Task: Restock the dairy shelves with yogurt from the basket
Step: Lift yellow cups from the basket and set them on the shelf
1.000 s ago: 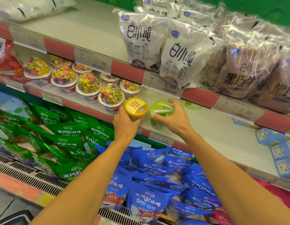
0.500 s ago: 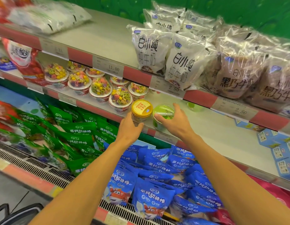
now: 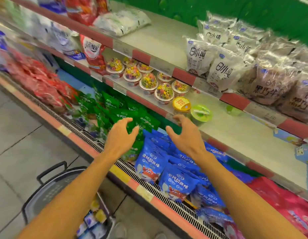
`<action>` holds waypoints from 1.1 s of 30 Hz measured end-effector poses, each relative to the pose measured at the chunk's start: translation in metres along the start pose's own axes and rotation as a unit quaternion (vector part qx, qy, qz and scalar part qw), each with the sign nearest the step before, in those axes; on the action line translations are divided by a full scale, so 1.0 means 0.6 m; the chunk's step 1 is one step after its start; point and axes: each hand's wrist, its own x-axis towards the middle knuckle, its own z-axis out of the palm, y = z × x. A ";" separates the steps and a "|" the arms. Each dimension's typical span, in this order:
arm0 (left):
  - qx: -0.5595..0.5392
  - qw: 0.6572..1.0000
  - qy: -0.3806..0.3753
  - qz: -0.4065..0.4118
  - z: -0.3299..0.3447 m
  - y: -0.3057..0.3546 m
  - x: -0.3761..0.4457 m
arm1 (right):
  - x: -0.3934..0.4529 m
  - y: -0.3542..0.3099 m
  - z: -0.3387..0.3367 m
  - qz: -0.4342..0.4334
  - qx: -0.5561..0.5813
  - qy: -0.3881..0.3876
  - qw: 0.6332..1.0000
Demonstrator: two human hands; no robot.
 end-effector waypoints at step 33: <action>-0.126 0.882 0.009 -0.454 0.151 -0.951 -0.374 | -0.248 -0.062 0.965 -0.027 -0.136 -0.476 0.868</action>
